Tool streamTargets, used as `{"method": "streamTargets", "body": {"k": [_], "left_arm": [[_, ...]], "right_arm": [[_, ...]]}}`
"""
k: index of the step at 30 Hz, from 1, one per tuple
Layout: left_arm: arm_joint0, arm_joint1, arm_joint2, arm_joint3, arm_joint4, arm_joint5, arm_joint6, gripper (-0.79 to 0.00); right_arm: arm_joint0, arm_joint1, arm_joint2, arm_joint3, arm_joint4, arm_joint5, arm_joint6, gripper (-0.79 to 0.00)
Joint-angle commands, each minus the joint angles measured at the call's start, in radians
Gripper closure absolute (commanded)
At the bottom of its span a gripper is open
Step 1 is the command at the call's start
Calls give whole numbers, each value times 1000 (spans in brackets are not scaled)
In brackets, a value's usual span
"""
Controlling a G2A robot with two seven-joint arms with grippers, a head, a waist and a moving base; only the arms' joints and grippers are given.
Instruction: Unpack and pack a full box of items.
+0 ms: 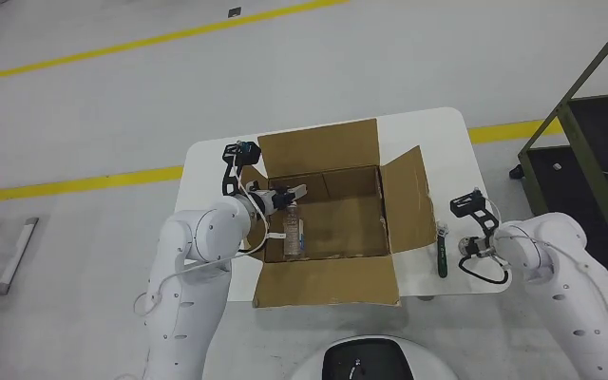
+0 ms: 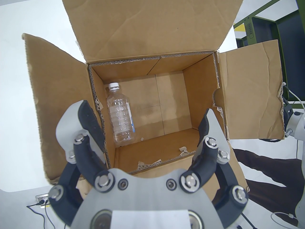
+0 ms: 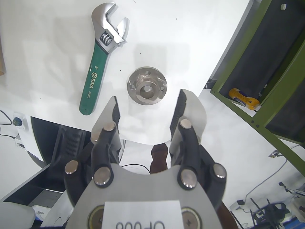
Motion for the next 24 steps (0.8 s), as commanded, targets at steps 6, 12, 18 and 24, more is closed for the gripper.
{"method": "streamTargets", "body": {"k": [6, 12, 18, 24], "left_arm": [[0, 0, 0, 0, 0, 0, 0, -785], [0, 0, 0, 0, 0, 0, 0, -785], [0, 0, 0, 0, 0, 0, 0, -785], [0, 0, 0, 0, 0, 0, 0, -785]], "right_arm": [[20, -1, -23, 43, -4, 4, -10, -354], [30, -1, -36, 61, -9, 9, -15, -357], [38, -1, -46, 82, -11, 13, -25, -345], [43, -1, -57, 101, -13, 17, -33, -323]]}}
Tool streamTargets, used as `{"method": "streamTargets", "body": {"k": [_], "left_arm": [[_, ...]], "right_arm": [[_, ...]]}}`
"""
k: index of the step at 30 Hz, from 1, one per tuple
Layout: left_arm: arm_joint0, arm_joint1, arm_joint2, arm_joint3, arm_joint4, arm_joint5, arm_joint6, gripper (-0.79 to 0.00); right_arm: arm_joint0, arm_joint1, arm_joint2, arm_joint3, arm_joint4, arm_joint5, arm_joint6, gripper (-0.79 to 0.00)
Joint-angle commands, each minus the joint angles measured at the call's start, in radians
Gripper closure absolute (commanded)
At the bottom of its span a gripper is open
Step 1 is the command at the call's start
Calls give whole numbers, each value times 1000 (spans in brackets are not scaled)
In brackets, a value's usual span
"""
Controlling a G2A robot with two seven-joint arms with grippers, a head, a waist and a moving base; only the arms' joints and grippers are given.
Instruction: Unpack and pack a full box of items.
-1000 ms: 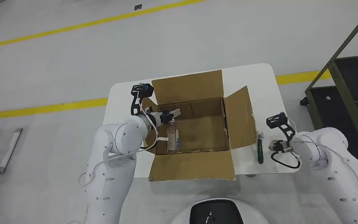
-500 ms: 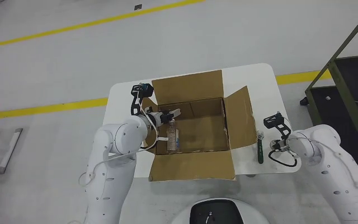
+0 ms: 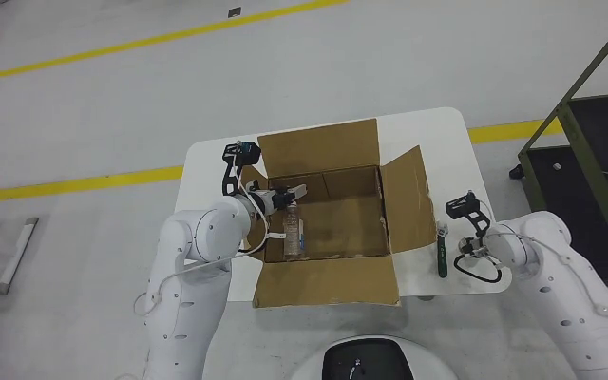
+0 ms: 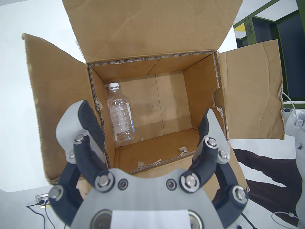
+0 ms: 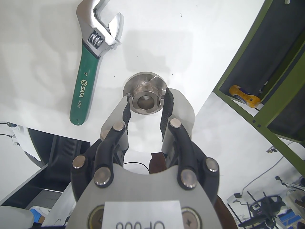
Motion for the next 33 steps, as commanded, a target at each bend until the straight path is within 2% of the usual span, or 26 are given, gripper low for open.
{"method": "streamTargets", "body": {"k": [1, 15, 18, 20, 23, 27, 33], "left_arm": [[0, 0, 0, 0, 0, 0, 0, -785], [0, 0, 0, 0, 0, 0, 0, -785], [0, 0, 0, 0, 0, 0, 0, -785], [0, 0, 0, 0, 0, 0, 0, -785], [0, 0, 0, 0, 0, 0, 0, -785], [0, 0, 0, 0, 0, 0, 0, -785], [0, 0, 0, 0, 0, 0, 0, -785]], "right_arm": [[2, 0, -3, 5, 1, 0, -1, -323], [12, 2, -11, 30, 0, -1, -3, -296], [12, 2, -15, 34, 1, -3, -3, -259], [13, 2, -17, 37, 3, -3, -5, -179], [15, 3, -18, 42, 6, -5, -4, -163], [16, 3, -22, 43, 9, -4, -8, 0], [8, 6, -11, 12, 7, 3, -9, 0]]}}
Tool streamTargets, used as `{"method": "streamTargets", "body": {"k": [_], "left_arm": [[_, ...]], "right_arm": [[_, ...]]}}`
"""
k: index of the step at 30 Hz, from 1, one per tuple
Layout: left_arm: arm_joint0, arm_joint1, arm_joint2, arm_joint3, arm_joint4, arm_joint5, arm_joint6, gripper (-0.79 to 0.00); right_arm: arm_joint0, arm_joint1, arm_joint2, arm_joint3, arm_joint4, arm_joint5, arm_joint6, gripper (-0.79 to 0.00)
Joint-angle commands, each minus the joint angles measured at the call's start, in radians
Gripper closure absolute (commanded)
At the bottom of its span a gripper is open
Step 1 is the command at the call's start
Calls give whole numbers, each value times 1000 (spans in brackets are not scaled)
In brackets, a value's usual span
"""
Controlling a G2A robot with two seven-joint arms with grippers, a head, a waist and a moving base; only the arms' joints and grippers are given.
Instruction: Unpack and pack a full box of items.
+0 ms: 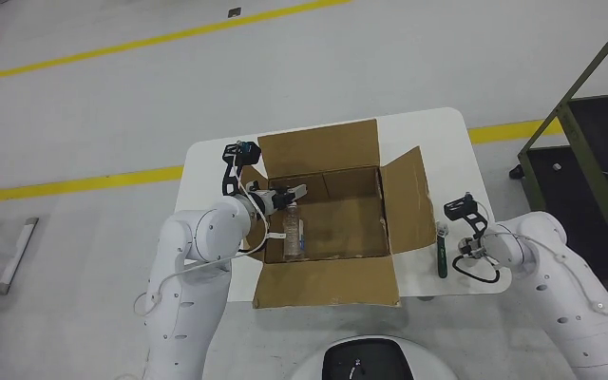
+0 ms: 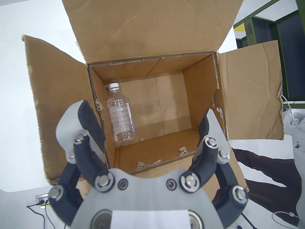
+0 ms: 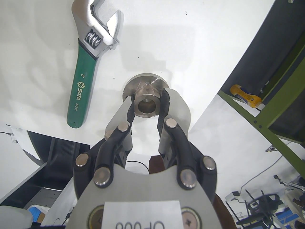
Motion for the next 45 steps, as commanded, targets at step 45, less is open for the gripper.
{"method": "streamTargets", "body": {"k": [45], "left_arm": [[154, 40, -283, -130, 136, 106, 149, -785]], "right_arm": [[218, -11, -244, -172, 628, 5, -287, 0]]}}
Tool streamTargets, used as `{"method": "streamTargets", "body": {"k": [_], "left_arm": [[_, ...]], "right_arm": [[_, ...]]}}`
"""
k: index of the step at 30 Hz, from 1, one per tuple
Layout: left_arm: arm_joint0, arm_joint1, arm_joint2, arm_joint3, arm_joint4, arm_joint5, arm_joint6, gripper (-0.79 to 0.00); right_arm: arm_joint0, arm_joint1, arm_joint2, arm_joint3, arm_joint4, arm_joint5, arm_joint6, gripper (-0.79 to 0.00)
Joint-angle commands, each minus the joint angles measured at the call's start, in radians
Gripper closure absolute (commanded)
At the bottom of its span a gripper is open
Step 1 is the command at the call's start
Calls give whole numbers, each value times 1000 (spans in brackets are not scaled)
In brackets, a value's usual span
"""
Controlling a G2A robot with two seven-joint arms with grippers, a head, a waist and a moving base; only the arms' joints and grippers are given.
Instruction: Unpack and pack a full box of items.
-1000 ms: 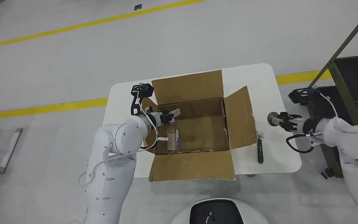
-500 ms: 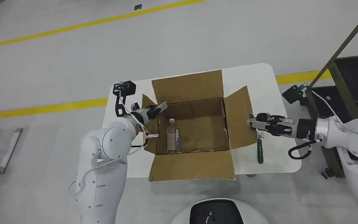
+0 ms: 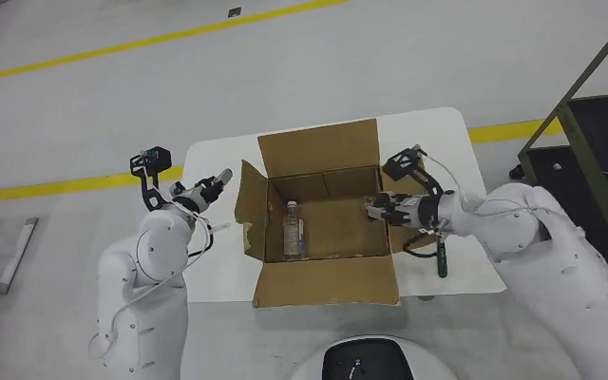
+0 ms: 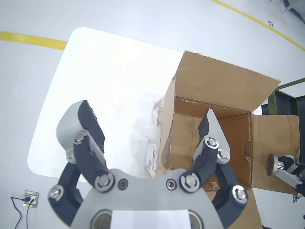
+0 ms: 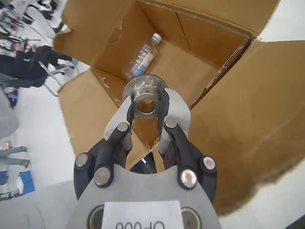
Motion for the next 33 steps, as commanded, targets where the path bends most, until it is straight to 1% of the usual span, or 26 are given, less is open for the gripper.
{"method": "streamTargets", "body": {"k": [1, 5, 18, 20, 23, 25, 28, 30, 33], "left_arm": [[6, 1, -7, -1, 6, 10, 4, -785], [6, 1, -7, -1, 6, 10, 4, -785], [6, 1, -7, -1, 6, 10, 4, -785], [6, 1, -7, -1, 6, 10, 4, -785], [9, 1, -8, 1, 6, 10, 11, -785], [23, 2, -19, 15, 10, 12, 48, -785], [23, 3, -36, 35, 23, 44, 60, -785], [19, 5, -45, 47, 43, 56, 59, -785], [15, 6, -48, 53, 55, 67, 58, -785]], "right_arm": [[48, -12, -78, 46, -58, 36, -28, 0], [126, -39, -195, 132, -137, 102, -63, 0], [126, -39, -195, 132, -137, 102, -63, 0], [116, -39, -205, 136, -144, 80, -78, 0], [127, -47, -238, 156, -165, 73, -97, 0], [147, -59, -273, 174, -180, 87, -120, 0], [194, -85, -350, 224, -210, 126, -143, 0], [244, -110, -419, 276, -263, 179, -146, 0], [314, -160, -505, 372, -238, 218, -178, 0]]}}
